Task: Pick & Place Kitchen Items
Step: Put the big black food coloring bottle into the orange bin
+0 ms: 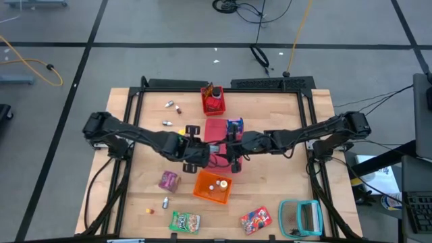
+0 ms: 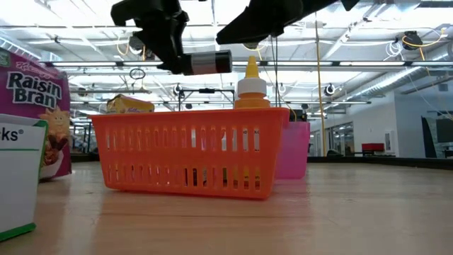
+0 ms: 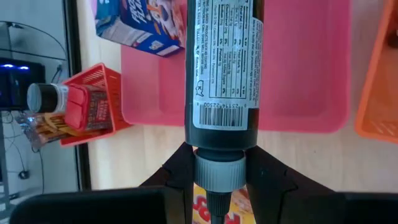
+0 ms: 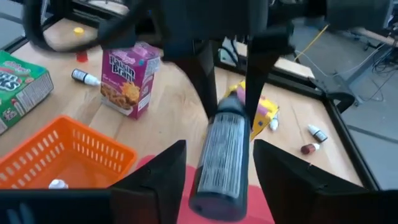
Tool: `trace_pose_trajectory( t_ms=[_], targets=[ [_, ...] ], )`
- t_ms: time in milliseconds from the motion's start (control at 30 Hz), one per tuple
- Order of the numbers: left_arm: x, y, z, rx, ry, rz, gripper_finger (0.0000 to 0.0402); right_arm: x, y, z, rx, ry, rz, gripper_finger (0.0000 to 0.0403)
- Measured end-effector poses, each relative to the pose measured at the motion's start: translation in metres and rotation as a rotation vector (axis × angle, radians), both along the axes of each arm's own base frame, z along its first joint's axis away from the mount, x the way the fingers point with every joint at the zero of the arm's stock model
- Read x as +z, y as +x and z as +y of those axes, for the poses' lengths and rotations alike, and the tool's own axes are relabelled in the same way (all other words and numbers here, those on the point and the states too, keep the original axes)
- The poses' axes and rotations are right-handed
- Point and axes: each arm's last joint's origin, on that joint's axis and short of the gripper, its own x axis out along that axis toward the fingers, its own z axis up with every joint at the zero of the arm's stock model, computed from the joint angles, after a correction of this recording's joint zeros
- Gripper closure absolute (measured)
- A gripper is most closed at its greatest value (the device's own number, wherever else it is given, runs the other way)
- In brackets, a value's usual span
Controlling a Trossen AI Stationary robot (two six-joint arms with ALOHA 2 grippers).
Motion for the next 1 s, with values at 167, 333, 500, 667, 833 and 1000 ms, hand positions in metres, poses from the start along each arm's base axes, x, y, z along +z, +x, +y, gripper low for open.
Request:
trace_pose_trajectory(
  t_ms=[167, 333, 500, 667, 833, 1000],
  targets=[
    [0.001, 0.0, 0.001, 0.004, 0.019, -0.003, 0.0308, 0.0, 0.0, 0.0, -0.003, 0.001, 0.003, 0.0202],
    [0.001, 0.001, 0.0, 0.004, 0.022, -0.013, 0.0308, 0.001, 0.0, 0.0, -0.004, 0.004, -0.004, 0.0195],
    [0.002, 0.003, -0.001, -0.005, 0.021, -0.036, 0.0308, -0.009, 0.006, 0.0, -0.007, -0.003, 0.011, 0.0196],
    [0.002, 0.002, -0.004, -0.026, 0.042, -0.031, 0.0308, -0.021, 0.016, -0.004, -0.021, -0.008, 0.008, 0.0193],
    [0.002, 0.002, -0.005, -0.015, 0.046, -0.039, 0.0308, -0.024, 0.018, -0.008, -0.032, -0.018, 0.013, 0.0197],
    [0.003, 0.001, -0.011, -0.03, 0.076, -0.052, 0.0308, -0.028, 0.017, -0.01, -0.057, -0.023, 0.052, 0.0197]
  ],
)
